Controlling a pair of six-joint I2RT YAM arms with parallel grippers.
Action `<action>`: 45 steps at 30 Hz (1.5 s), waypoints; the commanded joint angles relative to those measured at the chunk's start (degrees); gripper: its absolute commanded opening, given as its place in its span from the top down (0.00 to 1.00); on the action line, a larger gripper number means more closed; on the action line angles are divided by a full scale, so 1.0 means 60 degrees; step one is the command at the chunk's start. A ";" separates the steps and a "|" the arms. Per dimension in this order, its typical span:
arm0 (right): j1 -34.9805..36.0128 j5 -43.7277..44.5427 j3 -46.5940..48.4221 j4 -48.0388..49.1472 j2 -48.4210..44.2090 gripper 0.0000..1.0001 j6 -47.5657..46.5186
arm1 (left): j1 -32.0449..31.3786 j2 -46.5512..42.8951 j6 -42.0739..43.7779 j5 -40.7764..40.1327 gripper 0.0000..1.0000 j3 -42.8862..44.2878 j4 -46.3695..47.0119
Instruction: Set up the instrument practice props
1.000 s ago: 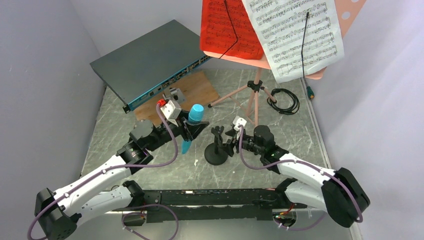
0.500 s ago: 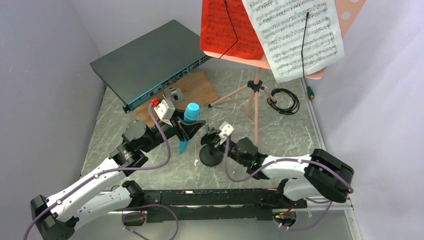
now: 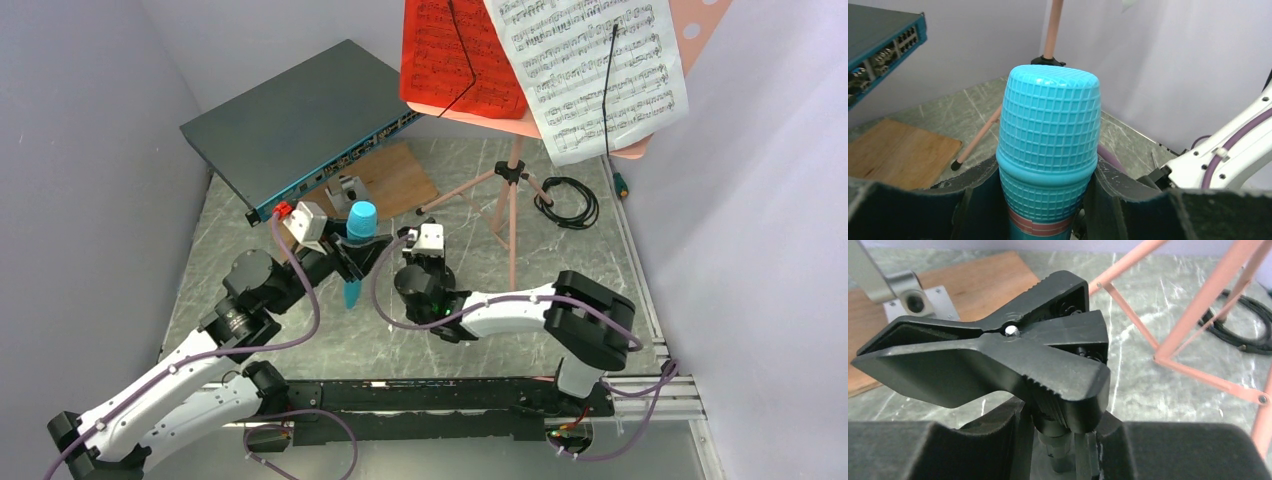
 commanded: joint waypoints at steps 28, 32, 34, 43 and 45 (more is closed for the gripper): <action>-0.3414 -1.2853 -0.3276 -0.6191 -0.9626 0.01 -0.0929 | -0.0027 0.0085 0.0174 -0.0024 1.00 0.0375 0.0264; -0.4762 -1.4660 -0.2995 -0.5065 -0.9176 0.01 -0.2077 | -0.0026 -0.0102 0.0151 0.0123 1.00 0.0348 0.0257; -0.5365 -1.6145 -0.2376 -0.4978 -0.8378 0.01 -0.2281 | -0.0027 -0.0134 0.0155 0.0249 1.00 0.0358 0.0221; -0.6011 -1.8160 -0.1298 -0.3586 -0.6190 0.00 -0.1784 | -0.0018 -0.0028 0.0014 -0.0082 1.00 0.0456 0.0147; -0.6007 -1.8435 -0.1125 -0.3437 -0.5813 0.00 -0.1712 | -0.0013 0.0177 -0.0082 -0.0385 1.00 0.0566 0.0194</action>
